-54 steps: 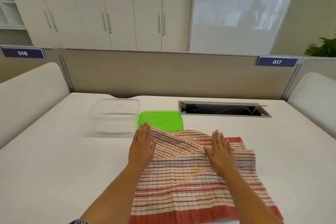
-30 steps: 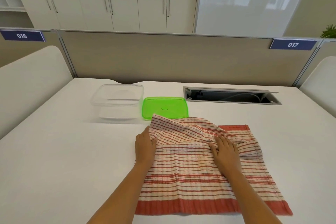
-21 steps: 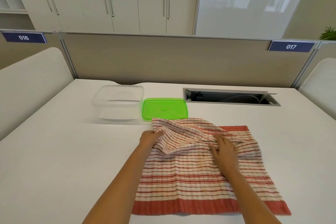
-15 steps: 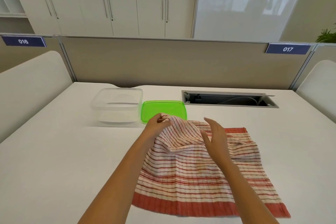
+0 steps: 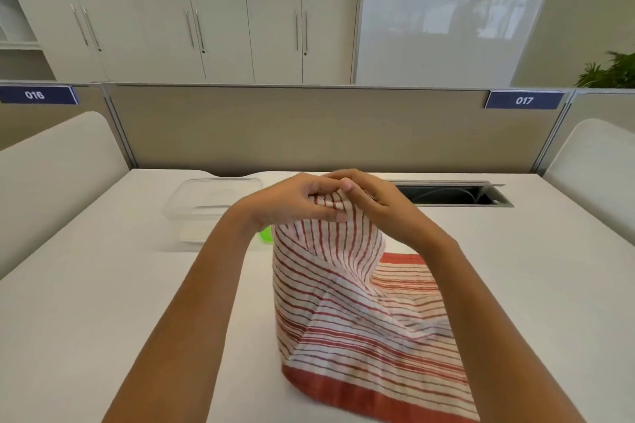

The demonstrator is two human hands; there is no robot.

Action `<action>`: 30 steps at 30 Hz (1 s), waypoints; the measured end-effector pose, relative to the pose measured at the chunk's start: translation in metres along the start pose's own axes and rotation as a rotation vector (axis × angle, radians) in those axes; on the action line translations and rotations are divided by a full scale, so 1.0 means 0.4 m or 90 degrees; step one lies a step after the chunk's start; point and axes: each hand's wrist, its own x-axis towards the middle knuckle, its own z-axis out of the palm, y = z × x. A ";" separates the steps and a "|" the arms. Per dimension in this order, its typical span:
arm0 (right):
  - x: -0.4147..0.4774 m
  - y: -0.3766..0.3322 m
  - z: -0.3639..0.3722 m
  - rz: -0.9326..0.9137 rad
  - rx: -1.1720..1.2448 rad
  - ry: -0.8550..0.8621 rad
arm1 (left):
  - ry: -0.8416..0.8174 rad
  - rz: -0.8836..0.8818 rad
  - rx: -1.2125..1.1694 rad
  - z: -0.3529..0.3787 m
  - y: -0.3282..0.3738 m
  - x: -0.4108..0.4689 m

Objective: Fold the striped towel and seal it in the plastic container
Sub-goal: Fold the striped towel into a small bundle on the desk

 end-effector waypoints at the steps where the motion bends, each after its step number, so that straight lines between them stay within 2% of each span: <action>1: -0.003 -0.002 -0.008 0.008 0.006 -0.003 | 0.010 0.013 -0.007 -0.006 0.000 -0.002; 8: -0.020 0.005 -0.053 -0.027 -0.036 0.040 | 0.144 0.048 0.003 -0.041 -0.026 -0.018; 13: -0.029 0.009 -0.077 -0.072 0.019 0.120 | 0.211 -0.004 0.060 -0.056 -0.087 -0.039; 21: -0.050 0.037 -0.136 -0.052 -0.095 0.253 | 0.392 -0.069 0.109 -0.156 -0.211 -0.148; 26: -0.078 0.069 -0.201 -0.019 -0.110 0.303 | 0.531 -0.088 0.020 -0.220 -0.246 -0.229; 30: -0.094 0.087 -0.225 0.019 -0.117 0.321 | 0.618 -0.052 -0.079 -0.240 -0.260 -0.259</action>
